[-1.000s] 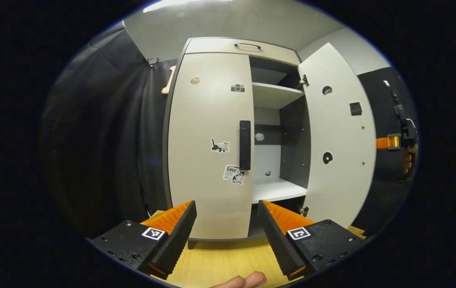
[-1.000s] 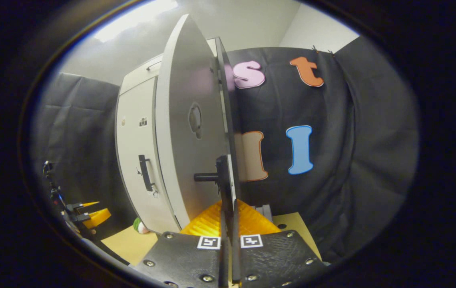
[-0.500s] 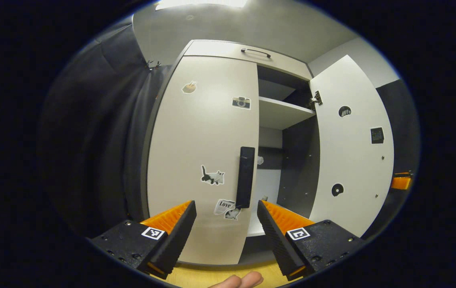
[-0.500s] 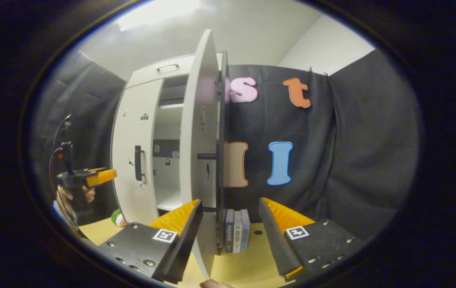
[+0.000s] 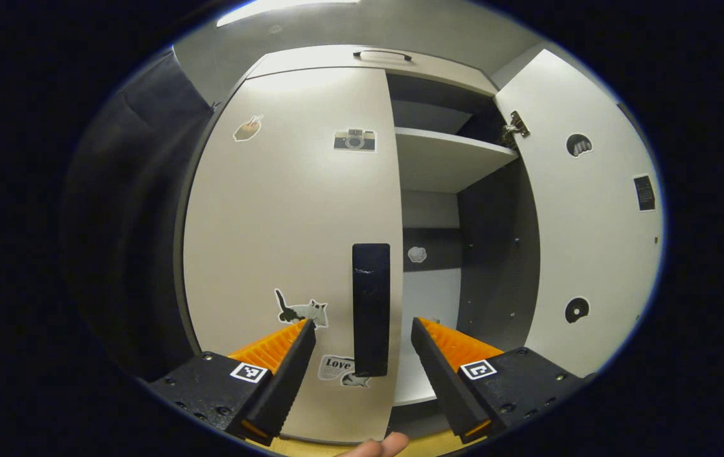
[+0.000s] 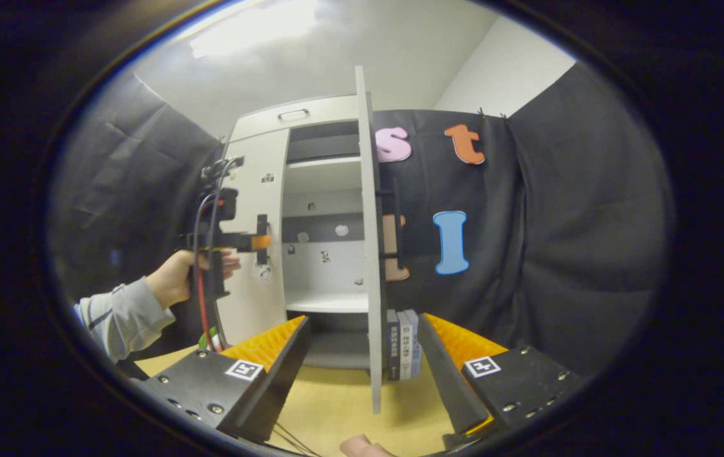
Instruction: Open the right door of the double-door shoe cabinet with the right hand, and open the left door with the left hand.
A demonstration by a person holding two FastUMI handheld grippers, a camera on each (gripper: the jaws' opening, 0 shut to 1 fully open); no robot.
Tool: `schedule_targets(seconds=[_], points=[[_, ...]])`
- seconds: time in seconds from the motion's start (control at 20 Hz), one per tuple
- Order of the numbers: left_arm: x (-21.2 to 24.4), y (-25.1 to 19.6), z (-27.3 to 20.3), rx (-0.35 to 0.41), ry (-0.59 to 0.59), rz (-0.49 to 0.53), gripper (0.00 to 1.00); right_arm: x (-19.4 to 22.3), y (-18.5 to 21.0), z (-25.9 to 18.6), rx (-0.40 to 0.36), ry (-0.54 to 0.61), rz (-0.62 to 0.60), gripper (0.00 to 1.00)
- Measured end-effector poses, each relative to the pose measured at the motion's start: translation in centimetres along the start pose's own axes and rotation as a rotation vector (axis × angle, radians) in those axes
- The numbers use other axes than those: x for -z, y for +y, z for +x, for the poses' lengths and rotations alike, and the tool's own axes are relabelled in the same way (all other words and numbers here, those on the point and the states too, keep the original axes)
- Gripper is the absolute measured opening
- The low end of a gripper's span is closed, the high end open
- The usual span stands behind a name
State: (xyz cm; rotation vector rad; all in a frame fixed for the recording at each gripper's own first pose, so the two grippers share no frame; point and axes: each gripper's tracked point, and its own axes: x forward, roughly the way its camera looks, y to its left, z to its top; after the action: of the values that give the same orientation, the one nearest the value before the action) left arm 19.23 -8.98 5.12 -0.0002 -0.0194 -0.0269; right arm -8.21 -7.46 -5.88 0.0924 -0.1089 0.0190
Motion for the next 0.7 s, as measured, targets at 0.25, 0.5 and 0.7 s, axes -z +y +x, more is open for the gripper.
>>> schedule_targets(seconds=[0.25,0.5,0.7], points=[[-0.8,0.9,2.2,-0.013,-0.001,0.043,0.84,3.3,1.9,-0.6,0.005,0.027,0.023,0.99],[-0.6,0.8,2.7,-0.033,0.022,0.055,0.7,4.7,3.0,-1.2,0.006,0.037,0.046,1.0],[-0.3,-0.2,2.9,-0.056,0.049,0.066,0.59,6.3,2.2,-1.2,0.052,0.074,0.034,0.99]])
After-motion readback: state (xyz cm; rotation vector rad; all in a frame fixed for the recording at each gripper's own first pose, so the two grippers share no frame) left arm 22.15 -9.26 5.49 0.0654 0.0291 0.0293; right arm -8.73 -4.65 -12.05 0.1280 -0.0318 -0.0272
